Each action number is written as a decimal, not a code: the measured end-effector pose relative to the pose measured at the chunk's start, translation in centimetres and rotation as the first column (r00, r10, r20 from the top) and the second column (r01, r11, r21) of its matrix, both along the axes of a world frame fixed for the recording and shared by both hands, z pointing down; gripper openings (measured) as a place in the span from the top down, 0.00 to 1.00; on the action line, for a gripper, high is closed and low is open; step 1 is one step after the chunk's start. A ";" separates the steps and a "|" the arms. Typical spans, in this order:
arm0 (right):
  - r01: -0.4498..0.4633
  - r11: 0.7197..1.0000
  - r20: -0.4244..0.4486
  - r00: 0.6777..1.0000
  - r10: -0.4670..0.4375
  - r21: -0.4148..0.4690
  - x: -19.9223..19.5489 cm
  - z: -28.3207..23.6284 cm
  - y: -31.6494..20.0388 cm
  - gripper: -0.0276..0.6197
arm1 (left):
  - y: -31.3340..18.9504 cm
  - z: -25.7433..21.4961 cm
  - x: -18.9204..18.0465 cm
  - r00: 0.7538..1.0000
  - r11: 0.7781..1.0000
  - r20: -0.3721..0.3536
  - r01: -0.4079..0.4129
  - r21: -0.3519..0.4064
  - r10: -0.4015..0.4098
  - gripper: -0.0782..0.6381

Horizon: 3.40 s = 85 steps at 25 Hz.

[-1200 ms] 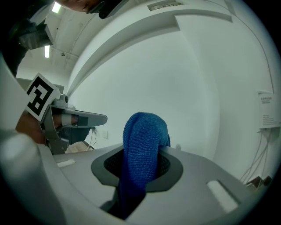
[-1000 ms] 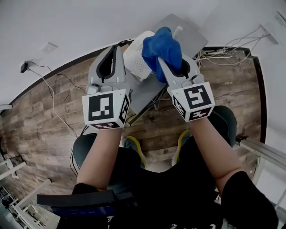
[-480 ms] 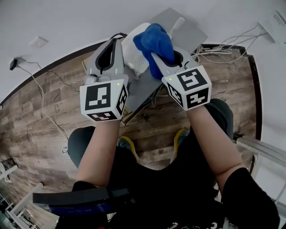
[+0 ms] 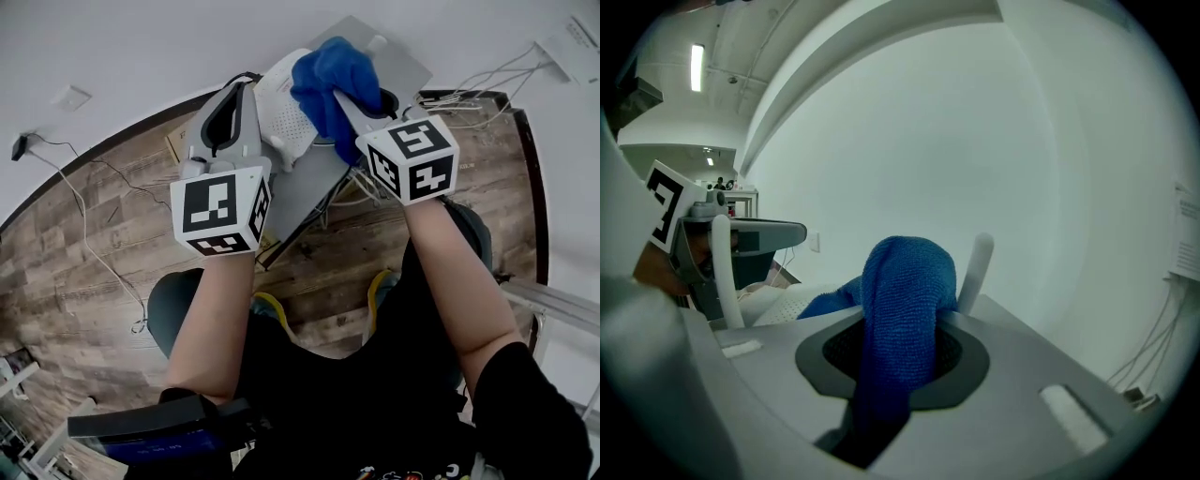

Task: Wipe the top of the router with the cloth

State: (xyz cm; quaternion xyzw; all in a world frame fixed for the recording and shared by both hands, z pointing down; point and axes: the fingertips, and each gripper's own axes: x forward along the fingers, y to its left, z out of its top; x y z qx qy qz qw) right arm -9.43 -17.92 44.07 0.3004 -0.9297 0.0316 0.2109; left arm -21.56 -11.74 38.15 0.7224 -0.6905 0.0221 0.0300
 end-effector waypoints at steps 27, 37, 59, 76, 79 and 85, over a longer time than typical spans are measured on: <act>0.175 0.983 -0.041 0.984 -0.173 0.052 -3.1 -0.7 7.2 0.79 | -0.3 0.8 -1.5 1.000 1.000 -0.010 0.017 0.018 -0.017 0.89; 0.160 0.985 -0.098 0.983 -0.154 0.064 -6.2 -0.9 2.8 0.79 | 0.1 0.6 -2.4 0.999 1.000 -0.033 0.015 0.026 -0.014 0.89; 0.072 0.997 -0.115 0.991 -0.069 0.022 -4.2 -0.3 -2.1 0.79 | -5.5 0.6 1.1 0.975 0.962 -0.003 -0.219 -0.161 0.221 0.89; 0.193 0.981 -0.011 0.981 -0.194 -0.022 -3.1 -0.1 9.1 0.79 | -0.9 2.3 -1.9 0.995 0.988 0.020 -0.099 -0.120 0.102 0.89; 0.182 0.983 0.014 0.983 -0.182 -0.038 -2.4 -0.4 9.7 0.79 | -0.4 1.1 -1.9 0.995 0.992 0.013 -0.096 -0.076 0.098 0.89; 0.172 0.985 0.087 0.982 -0.170 -0.025 -1.6 -3.0 10.6 0.79 | 0.4 -0.1 -1.3 0.995 0.994 0.002 -0.104 -0.042 0.105 0.89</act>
